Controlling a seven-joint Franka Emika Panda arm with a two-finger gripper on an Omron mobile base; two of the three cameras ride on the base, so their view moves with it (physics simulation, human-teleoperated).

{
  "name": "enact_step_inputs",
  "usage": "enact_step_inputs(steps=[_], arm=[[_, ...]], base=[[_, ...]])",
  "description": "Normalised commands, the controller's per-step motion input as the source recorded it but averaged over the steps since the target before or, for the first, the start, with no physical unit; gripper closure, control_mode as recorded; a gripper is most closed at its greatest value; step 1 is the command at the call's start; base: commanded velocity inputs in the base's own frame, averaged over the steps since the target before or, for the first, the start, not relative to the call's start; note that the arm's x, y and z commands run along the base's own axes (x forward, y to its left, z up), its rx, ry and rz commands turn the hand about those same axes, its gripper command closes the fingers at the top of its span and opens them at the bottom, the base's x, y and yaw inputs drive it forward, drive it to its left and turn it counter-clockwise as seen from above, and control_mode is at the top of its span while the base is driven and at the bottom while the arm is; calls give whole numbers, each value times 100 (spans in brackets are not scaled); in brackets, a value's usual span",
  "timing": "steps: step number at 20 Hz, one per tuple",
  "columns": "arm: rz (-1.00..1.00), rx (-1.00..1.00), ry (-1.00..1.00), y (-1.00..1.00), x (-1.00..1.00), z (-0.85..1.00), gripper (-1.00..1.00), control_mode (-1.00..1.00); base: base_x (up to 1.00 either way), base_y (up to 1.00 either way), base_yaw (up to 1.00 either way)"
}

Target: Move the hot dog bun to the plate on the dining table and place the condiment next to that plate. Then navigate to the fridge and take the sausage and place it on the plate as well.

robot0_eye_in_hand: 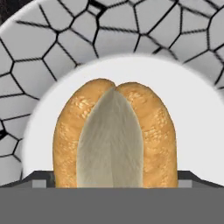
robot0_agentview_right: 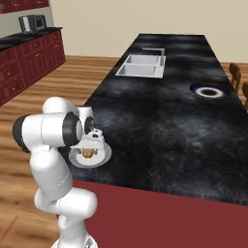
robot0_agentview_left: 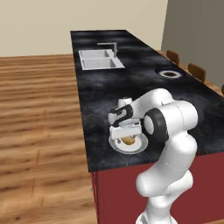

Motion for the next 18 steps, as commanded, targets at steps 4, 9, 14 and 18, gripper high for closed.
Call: enact_step_inputs(steps=[4, 9, 14, 18], arm=[[0, 3, 6, 0, -20, -31, 100, -100], [0, 19, -23, -21, -25, 85, 100, -100], [0, 7, -21, -9, -45, 100, 100, -100], [-2, 0, -4, -8, -38, 100, 100, -100]], base=[[0, 0, 0], [0, 0, 0], [0, 0, 0], [0, 0, 0]])
